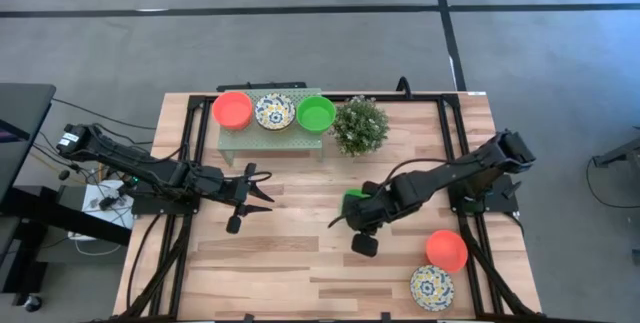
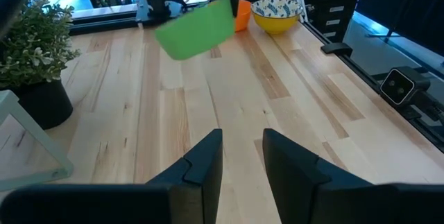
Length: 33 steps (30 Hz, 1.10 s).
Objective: Pick & Place Mini bowls
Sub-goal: Stack the green bowl on top of the stacked green bowl on the shelf
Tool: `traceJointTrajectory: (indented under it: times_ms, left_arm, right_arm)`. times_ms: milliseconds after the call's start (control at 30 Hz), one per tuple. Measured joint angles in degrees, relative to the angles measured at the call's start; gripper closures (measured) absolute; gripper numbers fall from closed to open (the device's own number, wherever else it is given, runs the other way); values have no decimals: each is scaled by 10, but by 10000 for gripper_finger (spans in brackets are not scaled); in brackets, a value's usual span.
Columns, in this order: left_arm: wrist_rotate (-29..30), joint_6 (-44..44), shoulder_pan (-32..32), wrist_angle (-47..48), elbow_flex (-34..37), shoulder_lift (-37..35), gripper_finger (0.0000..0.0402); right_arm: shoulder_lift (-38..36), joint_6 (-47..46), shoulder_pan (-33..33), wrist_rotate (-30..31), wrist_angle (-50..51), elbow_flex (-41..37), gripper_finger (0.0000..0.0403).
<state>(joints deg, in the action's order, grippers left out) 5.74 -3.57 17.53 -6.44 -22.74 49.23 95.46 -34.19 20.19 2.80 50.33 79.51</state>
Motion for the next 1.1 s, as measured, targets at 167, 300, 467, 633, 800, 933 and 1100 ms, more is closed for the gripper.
traceJointTrajectory:
  times_ms: [167, 300, 467, 633, 800, 933, 1100]
  left_arm:
    - [0, 0, 0, 0, 0, 0, 295]
    - [0, 0, 0, 0, 0, 0, 295]
    - [0, 0, 0, 0, 0, 0, 295]
    - [0, 0, 0, 0, 0, 0, 295]
    - [0, 0, 0, 0, 0, 0, 295]
    - [0, 0, 0, 0, 0, 0, 295]
    - [0, 0, 0, 0, 0, 0, 295]
  right_arm:
    - [0, 58, -12, 17, 0, 52, 399]
    - [0, 133, -29, 33, 1, 80, 399]
    - [0, 225, -62, 86, -2, 109, 394]
    - [0, 315, -101, 117, -8, 138, 397]
    - [0, 409, -146, 123, -45, 156, 397]
    - [2, 461, -189, 123, -69, 159, 398]
    - [2, 503, -238, 123, -73, 159, 398]
